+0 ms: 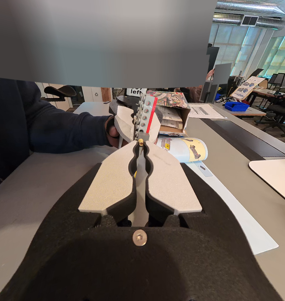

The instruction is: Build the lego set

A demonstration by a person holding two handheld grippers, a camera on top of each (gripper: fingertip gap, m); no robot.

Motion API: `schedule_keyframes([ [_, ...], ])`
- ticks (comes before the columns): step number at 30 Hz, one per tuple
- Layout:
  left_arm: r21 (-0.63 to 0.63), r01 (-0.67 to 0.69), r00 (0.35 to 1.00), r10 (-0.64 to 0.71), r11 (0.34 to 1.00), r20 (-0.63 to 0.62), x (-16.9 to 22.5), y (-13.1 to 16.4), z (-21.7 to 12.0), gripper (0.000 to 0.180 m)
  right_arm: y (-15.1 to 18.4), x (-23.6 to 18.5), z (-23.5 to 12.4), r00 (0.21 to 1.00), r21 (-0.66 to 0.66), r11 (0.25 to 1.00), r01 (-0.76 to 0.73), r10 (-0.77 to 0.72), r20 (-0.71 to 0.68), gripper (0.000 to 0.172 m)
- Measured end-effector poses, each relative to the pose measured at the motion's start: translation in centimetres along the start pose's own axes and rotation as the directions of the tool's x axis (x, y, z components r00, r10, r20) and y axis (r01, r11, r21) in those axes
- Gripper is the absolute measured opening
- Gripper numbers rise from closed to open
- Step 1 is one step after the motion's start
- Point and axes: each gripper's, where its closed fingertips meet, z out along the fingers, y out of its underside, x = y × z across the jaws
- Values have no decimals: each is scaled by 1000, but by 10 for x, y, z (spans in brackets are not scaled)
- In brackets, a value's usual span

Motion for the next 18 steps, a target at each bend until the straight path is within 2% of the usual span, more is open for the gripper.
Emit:
schedule_keyframes([
  [12,1,0,1000,0,1000,-5,0,-1,-1,15,-1,-1,-4,1000,7,1000,-12,12,27,4],
  [15,-1,0,1000,0,1000,-7,1,0,-1,15,0,-1,-4,999,6,1000,-19,18,28,9],
  [18,-10,-4,1000,4,1000,-7,1,1,0,15,2,-2,-2,1000,-11,1000,-4,4,25,3],
])
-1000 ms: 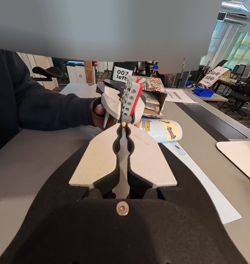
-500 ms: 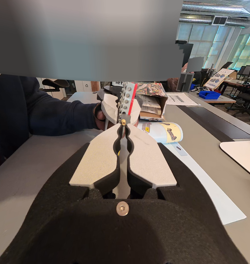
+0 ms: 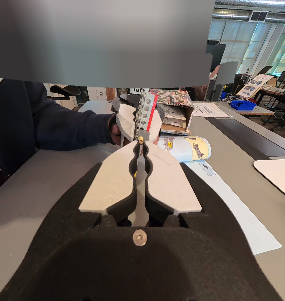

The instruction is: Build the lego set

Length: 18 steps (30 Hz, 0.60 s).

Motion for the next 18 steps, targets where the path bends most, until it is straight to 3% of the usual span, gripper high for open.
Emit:
schedule_keyframes([
  [18,-50,4,1000,-5,999,-10,3,5,2,15,6,-4,0,999,-49,999,19,-18,28,1],
])
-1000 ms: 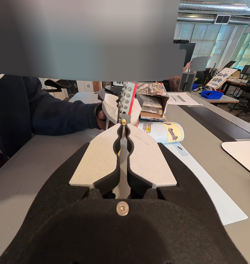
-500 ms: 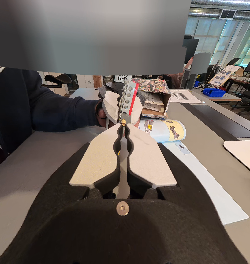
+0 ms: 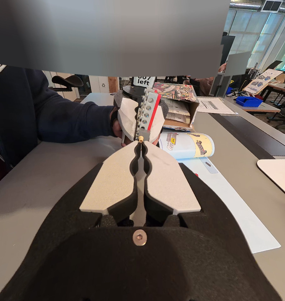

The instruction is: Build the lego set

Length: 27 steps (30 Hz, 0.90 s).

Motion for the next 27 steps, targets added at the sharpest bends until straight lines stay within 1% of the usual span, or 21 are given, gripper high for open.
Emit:
schedule_keyframes([
  [11,-12,19,1000,-19,1000,-3,0,2,2,15,3,1,0,1000,-15,1000,-5,6,5,1],
  [14,-31,88,996,-88,996,-23,-1,5,1,15,6,2,-1,1000,-46,999,-9,9,3,2],
  [15,-52,136,990,-138,989,-34,-1,8,2,15,6,3,-3,1000,-47,999,-20,21,9,6],
  [17,-109,234,969,-241,966,-60,0,20,5,15,-2,9,-10,993,11,993,-119,119,27,22],
  [19,-172,302,943,-320,938,-88,4,31,9,15,-8,17,-13,969,56,968,-243,241,47,29],
  [20,-197,319,936,-341,927,-88,6,35,12,15,-7,16,-13,962,51,962,-268,265,59,33],
  [22,-225,353,913,-387,908,-128,13,38,14,15,-4,11,-9,957,13,960,-281,279,82,34],
  [24,-248,367,902,-408,897,-142,17,42,16,15,1,6,-4,949,-30,954,-299,301,91,33],
  [27,-278,384,881,-439,880,-173,25,45,20,16,12,2,1,930,-103,934,-343,353,105,25],
])
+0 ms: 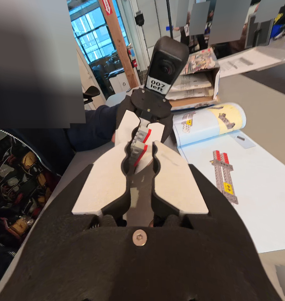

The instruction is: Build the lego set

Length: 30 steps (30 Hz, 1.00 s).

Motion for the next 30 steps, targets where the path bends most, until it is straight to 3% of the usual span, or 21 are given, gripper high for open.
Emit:
schedule_keyframes([
  [4,-26,31,998,-30,999,62,-12,5,3,27,20,9,0,994,-108,988,-112,112,-10,20],
  [9,76,-24,982,9,997,191,-26,-14,-22,45,46,18,-3,966,-209,944,-257,259,-18,20],
  [14,242,-175,960,111,954,257,-18,-45,-49,45,74,24,-2,949,-336,888,-313,303,-83,21],
  [15,249,-172,965,111,953,238,-14,-46,-49,45,78,25,-1,946,-351,879,-324,311,-94,21],
  [16,243,-170,965,111,955,236,-14,-46,-49,45,80,26,-1,943,-360,872,-333,317,-104,7],
  [18,228,-198,954,134,953,267,-15,-46,-49,45,82,27,-1,945,-375,868,-326,302,-124,6],
  [22,255,-293,926,207,921,317,-9,-57,-54,45,76,30,-4,972,-372,900,-227,182,-151,22],
  [25,296,-396,872,255,869,417,-8,-71,-66,47,45,38,-11,975,-291,953,-83,17,-221,29],
  [28,311,-471,809,264,826,525,-11,-81,-76,47,-1,62,-27,868,-180,974,138,-207,-451,46],
  [30,296,-497,773,261,816,579,-16,-83,-73,46,-25,79,-40,776,-110,971,213,-237,-584,50],
])
